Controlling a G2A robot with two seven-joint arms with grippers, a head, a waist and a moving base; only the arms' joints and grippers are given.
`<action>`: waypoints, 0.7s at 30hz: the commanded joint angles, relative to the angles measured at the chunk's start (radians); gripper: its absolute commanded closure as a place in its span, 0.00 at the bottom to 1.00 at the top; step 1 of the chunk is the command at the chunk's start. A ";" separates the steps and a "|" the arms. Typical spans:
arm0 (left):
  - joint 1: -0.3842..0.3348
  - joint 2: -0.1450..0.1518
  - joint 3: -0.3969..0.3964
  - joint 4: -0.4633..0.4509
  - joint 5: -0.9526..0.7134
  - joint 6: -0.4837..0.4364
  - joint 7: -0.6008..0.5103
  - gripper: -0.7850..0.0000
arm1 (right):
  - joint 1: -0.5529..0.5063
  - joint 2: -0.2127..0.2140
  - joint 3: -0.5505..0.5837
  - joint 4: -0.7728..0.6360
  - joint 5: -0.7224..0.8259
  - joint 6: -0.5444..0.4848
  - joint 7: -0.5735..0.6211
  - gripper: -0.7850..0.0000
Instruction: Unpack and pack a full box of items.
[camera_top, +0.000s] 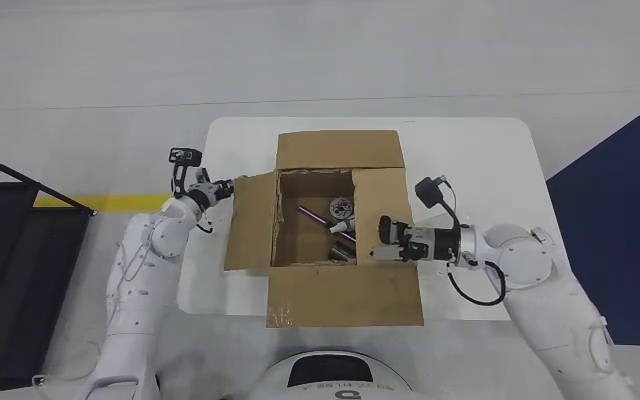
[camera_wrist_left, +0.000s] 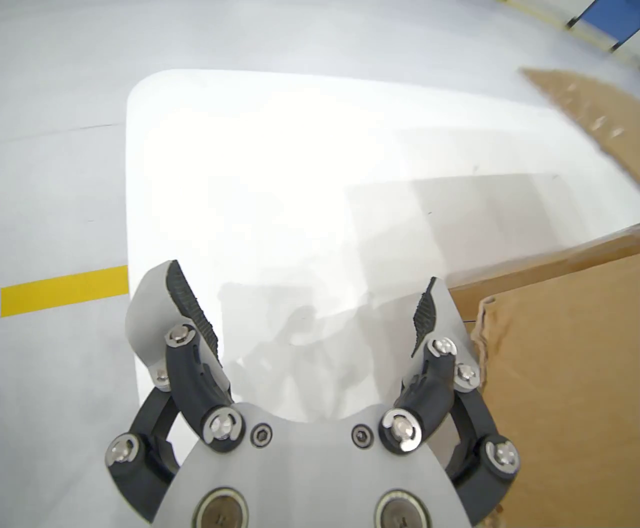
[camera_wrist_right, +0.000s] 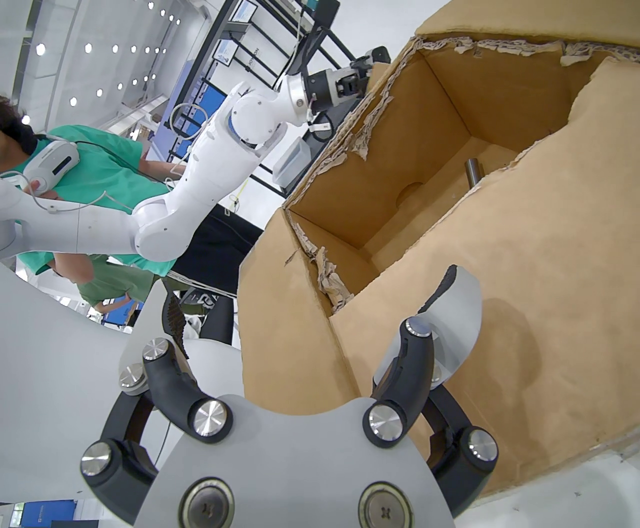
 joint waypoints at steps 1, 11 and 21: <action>0.002 0.004 -0.038 -0.007 -0.138 -0.041 -0.031 0.00 | -0.004 0.001 0.005 0.006 0.006 -0.004 -0.007 0.00; 0.007 0.031 -0.084 -0.099 -0.371 -0.172 -0.227 0.00 | -0.006 0.006 0.009 0.026 0.034 -0.029 -0.027 0.00; -0.023 0.029 0.109 -0.186 -0.158 -0.141 -0.241 0.00 | -0.066 0.021 0.117 0.021 0.109 -0.108 -0.051 0.00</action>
